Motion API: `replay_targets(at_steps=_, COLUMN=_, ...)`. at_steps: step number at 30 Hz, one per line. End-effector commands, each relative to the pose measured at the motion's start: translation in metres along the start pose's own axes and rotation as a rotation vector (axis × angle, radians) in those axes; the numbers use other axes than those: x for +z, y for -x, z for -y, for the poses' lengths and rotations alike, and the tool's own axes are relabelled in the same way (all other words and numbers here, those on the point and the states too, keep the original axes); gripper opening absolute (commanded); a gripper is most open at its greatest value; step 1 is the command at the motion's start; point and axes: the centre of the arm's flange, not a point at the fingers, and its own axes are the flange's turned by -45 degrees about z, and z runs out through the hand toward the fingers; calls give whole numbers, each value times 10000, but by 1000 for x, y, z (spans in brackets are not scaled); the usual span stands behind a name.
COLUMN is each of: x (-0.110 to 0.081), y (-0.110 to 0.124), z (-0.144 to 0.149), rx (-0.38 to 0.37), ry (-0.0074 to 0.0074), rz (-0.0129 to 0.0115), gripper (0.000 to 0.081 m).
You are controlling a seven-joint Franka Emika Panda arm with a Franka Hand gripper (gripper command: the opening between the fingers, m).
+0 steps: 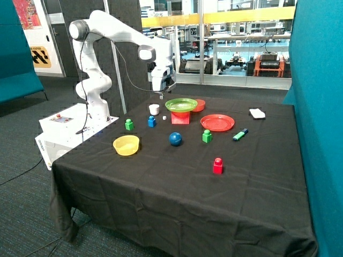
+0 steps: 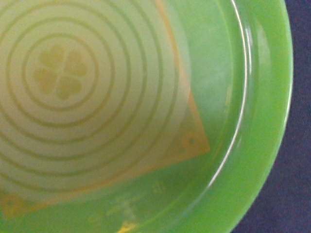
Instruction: Put the ball in the red pot
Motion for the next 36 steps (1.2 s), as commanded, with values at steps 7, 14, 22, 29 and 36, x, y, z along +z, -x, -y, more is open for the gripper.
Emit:
replay_targets(at_steps=7, x=14, y=-12, z=-8, rx=336, ry=-3, rz=48, gripper=457)
replay_targets(at_steps=14, x=21, y=-10, z=-6, rx=352, ry=-3, rz=48, gripper=437)
replay_targets(at_steps=22, x=26, y=-16, z=-5, rx=308, ry=-3, rz=48, gripper=468)
replay_targets(at_steps=29, x=27, y=-23, z=-9, rx=328, ry=-3, rz=48, gripper=467)
replay_targets(at_steps=36, x=28, y=-28, z=-12, rx=287, ry=-3, rz=48, gripper=458)
